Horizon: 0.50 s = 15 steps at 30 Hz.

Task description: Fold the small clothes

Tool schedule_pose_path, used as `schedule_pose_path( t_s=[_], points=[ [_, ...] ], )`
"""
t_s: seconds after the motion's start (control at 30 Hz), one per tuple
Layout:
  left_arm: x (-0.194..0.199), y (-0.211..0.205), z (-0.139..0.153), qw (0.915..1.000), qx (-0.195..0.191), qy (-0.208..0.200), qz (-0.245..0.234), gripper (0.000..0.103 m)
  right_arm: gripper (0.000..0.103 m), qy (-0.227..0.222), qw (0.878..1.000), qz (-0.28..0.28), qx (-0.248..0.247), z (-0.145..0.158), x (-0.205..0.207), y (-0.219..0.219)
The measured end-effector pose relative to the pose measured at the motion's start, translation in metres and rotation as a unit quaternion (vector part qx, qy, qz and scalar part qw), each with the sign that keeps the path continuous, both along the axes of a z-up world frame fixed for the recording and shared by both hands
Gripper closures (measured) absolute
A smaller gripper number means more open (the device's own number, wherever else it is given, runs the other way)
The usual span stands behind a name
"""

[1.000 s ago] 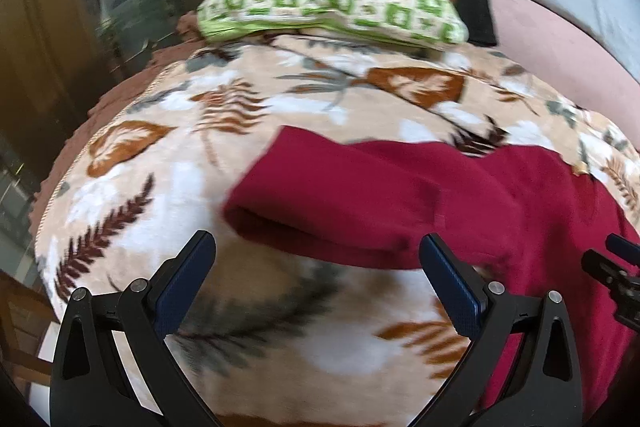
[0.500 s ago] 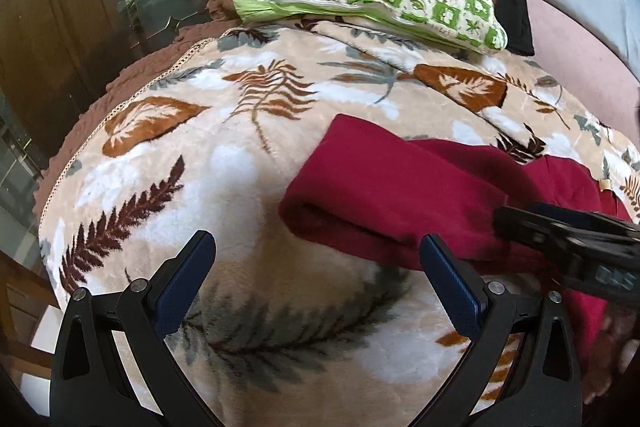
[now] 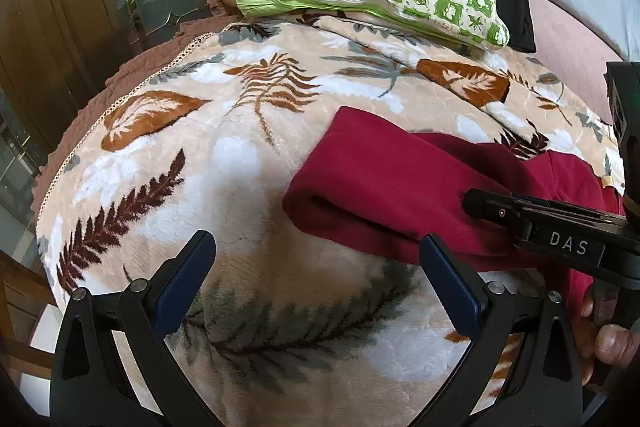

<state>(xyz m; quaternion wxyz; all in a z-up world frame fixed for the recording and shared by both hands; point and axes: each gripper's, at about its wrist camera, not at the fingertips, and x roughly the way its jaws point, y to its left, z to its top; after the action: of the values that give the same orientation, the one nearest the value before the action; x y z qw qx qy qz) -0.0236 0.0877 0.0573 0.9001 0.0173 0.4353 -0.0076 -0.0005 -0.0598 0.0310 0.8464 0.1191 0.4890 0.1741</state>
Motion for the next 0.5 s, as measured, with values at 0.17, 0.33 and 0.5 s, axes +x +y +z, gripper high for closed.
schedule_pose_path(
  t_s=[0.17, 0.33, 0.5],
  points=[
    [-0.001, -0.003, -0.001, 1.0, 0.005, 0.0, -0.002, 0.001, 0.08, -0.014, 1.0, 0.002, -0.007, 0.002, -0.003, 0.0],
    [-0.001, -0.003, -0.001, 1.0, 0.004, -0.002, -0.001, 0.001, 0.093, -0.036, 0.999, 0.001, 0.001, 0.013, -0.009, -0.003],
    [-0.002, -0.003, 0.001, 1.0, 0.003, -0.003, 0.0, 0.001, 0.096, -0.066, 0.998, -0.002, 0.006, 0.034, -0.016, -0.007]
  ],
)
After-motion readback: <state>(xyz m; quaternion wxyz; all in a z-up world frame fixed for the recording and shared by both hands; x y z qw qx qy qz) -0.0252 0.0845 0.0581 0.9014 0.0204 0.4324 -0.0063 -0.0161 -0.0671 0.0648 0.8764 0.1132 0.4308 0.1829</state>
